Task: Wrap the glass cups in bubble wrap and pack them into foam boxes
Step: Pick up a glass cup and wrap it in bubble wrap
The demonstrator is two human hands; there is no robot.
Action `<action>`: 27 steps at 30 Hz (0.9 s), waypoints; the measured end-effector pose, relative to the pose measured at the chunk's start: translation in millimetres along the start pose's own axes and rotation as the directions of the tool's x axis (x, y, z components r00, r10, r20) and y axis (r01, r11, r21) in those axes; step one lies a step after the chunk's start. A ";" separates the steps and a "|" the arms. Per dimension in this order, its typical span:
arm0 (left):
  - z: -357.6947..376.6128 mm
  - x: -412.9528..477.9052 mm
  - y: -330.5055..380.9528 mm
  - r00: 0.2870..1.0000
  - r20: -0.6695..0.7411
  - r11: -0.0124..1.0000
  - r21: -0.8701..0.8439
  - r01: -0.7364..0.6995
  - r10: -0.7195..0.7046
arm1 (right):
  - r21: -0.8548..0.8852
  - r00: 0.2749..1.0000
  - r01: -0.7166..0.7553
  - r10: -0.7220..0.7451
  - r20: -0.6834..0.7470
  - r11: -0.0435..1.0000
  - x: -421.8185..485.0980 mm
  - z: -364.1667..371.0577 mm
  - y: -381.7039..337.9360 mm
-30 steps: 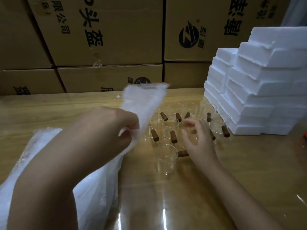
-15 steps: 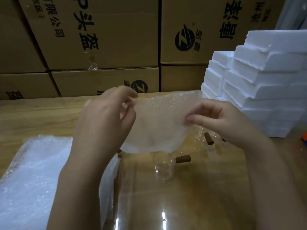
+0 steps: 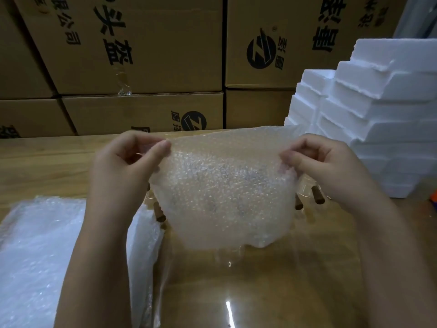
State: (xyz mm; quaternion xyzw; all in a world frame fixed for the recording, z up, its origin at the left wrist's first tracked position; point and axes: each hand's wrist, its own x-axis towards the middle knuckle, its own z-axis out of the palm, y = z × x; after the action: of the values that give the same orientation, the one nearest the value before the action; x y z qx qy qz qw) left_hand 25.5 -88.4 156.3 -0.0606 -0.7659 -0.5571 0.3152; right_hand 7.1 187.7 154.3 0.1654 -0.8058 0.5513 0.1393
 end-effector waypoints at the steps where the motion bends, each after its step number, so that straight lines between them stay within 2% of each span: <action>1: 0.1 0.6 -0.6 1.000 -0.021 1.000 -0.012 -0.019 0.019 | -0.023 1.000 0.000 0.000 -0.008 1.000 0.1 0.9 -0.4; 5: -1.8 0.2 1.8 0.995 -0.048 0.992 -0.083 -0.094 0.090 | -0.169 0.994 0.033 -0.051 -0.098 0.985 0.3 3.9 0.5; 7: -2.5 -1.0 5.3 0.992 -0.038 0.984 -0.127 -0.122 0.118 | -0.165 0.995 0.028 -0.043 -0.085 0.986 -0.8 5.4 -1.1; 12: -4.3 -4.8 16.7 0.978 0.068 0.961 -0.211 -0.180 0.198 | 0.102 0.995 0.012 -0.002 -0.097 0.995 0.4 11.9 -7.2; 15: -6.0 -6.6 17.5 0.976 0.148 0.924 -0.370 -0.097 0.162 | 0.463 0.986 -0.007 0.082 -0.142 0.886 2.7 10.0 -11.8; 17: -1.9 -4.9 13.3 0.978 0.188 0.922 -0.386 -0.011 0.091 | 0.579 0.986 0.007 0.091 -0.140 0.815 2.8 6.5 -12.7; 19: 8.0 -2.9 6.2 0.977 0.209 0.948 -0.299 0.111 -0.049 | 0.607 0.985 0.036 0.074 -0.154 0.794 2.4 4.9 -12.1; 22: 29.5 -3.4 -5.0 0.922 0.222 0.917 -0.177 0.357 -0.316 | 0.676 0.987 0.108 0.005 -0.163 0.729 1.1 5.4 -10.4; 24: 43.9 -7.1 -9.3 0.886 0.232 0.899 -0.087 0.430 -0.401 | 0.692 0.989 0.118 -0.024 -0.144 0.712 0.1 5.8 -10.6; 25: 50.6 -9.3 -10.9 0.872 0.233 0.878 -0.115 0.464 -0.431 | 0.700 0.991 0.116 -0.033 -0.131 0.705 -0.3 5.3 -9.7; 27: 63.5 -15.0 -11.3 0.818 0.281 0.773 -0.278 0.571 -0.503 | 0.720 0.994 0.099 -0.030 -0.108 0.687 -0.2 3.7 -8.3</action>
State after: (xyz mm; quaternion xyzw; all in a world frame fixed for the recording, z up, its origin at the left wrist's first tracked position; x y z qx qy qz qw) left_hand 6.0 -32.1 127.4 0.0535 -0.6657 -0.7425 0.0516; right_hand 10.6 181.4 160.0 0.2107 -0.5101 0.8256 0.1172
